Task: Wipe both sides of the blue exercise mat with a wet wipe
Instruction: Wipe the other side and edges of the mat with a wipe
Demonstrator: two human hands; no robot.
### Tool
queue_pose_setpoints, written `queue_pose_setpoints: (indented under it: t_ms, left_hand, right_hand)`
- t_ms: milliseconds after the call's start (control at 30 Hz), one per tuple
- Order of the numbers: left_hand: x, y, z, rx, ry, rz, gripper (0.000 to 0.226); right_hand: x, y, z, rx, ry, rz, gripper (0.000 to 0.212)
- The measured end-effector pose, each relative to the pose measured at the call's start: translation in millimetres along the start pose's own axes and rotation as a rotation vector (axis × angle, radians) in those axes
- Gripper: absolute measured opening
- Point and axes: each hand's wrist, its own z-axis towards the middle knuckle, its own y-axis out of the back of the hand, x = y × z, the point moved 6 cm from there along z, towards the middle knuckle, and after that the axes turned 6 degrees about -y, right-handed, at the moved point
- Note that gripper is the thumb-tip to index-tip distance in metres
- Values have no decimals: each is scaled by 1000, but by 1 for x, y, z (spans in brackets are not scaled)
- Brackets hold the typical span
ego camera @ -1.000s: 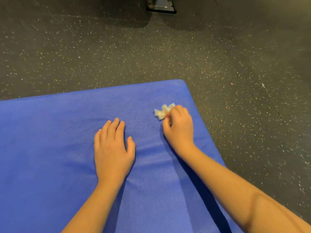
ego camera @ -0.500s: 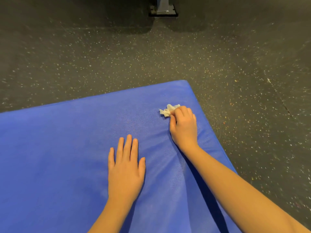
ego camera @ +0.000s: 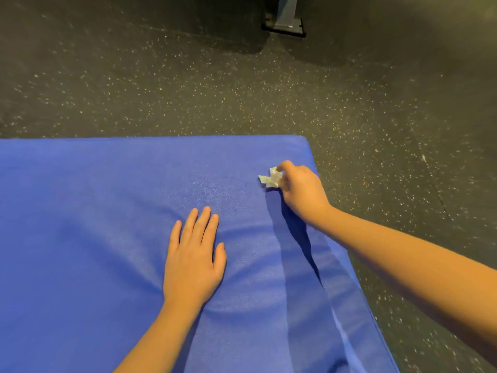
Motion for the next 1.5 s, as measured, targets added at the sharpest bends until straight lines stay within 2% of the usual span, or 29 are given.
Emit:
queue_pose_setpoints:
  t_ms: [33, 167, 267, 400, 567, 633, 700, 767, 833, 900, 1000, 1167, 1267, 1367, 1433, 1500]
  left_hand:
    - [0, 0, 1, 0, 2, 0, 56]
    - [0, 0, 1, 14, 1, 9, 57]
    - [-1, 0, 2, 22, 1, 7, 57]
    - [-2, -1, 3, 53, 17, 25, 57]
    - [-8, -1, 3, 94, 10, 115, 49]
    - [-13, 3, 1, 109, 34, 125, 49]
    - [-18, 4, -11, 132, 29, 133, 57]
    - [-24, 4, -40, 152, -23, 151, 53]
    - [-25, 0, -74, 222, -74, 141, 60]
    - [-20, 0, -95, 234, -99, 125, 62]
    - [-14, 1, -93, 211, -87, 90, 62]
    - [-17, -3, -96, 226, -90, 83, 62]
    - [-18, -3, -95, 225, -87, 90, 62]
    - [-18, -1, -93, 219, -94, 107, 62]
    - [-19, 0, -93, 221, -93, 112, 62]
    - [-20, 0, -93, 232, -90, 116, 63]
  right_hand:
    - [7, -1, -3, 29, -35, 9, 18]
    - [36, -19, -50, 375, 219, -17, 8]
    - [18, -16, -59, 522, 266, -148, 13]
    - [11, 0, -65, 393, 93, -181, 13]
    - [42, -23, -128, 511, 289, -110, 13]
    - [30, -20, -124, 400, 222, -95, 14]
    - [13, -12, -112, 216, 55, -31, 13]
    - [-1, -5, -112, 27, -131, 67, 16]
    - [7, -10, -129, -64, -133, 151, 18]
    - [24, -19, -154, -43, -2, 219, 17]
    - [26, -19, -166, 15, 193, 168, 14]
    - [0, -14, -150, -99, -44, 198, 11]
    - [20, -21, -173, -61, 80, 252, 11]
    - [29, -23, -190, 50, 197, 252, 8]
    - [21, -21, -186, 61, 177, 227, 8]
    - [8, -18, -178, 17, 61, 230, 16]
